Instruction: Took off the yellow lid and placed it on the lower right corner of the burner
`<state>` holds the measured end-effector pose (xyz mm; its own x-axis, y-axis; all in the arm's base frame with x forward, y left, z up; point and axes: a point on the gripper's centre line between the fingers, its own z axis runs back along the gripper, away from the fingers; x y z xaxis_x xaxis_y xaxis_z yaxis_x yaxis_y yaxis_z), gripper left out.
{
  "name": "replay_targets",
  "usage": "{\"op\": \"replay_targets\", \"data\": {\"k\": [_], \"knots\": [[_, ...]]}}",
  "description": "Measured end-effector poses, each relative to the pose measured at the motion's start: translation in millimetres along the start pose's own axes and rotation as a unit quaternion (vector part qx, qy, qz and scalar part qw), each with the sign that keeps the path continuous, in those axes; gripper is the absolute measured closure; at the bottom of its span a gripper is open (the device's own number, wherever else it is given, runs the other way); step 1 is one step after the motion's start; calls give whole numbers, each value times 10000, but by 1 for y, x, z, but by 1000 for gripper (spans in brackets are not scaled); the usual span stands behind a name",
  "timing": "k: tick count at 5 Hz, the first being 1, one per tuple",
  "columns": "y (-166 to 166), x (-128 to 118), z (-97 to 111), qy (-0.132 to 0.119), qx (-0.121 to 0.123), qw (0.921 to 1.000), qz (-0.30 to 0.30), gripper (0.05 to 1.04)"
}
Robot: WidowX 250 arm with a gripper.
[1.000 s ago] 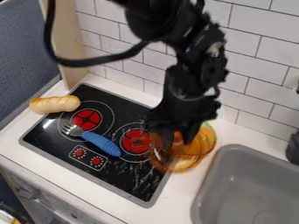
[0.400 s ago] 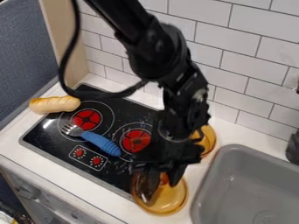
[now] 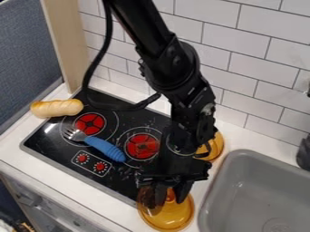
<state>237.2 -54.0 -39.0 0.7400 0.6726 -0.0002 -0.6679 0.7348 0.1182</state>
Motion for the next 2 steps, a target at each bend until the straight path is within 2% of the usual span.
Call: {"op": "replay_targets", "data": {"k": [1,2], "knots": [[-2,0,-1,59,-73,9999,71,655],[0,2,-1,81,-37,9997,225,341]]}}
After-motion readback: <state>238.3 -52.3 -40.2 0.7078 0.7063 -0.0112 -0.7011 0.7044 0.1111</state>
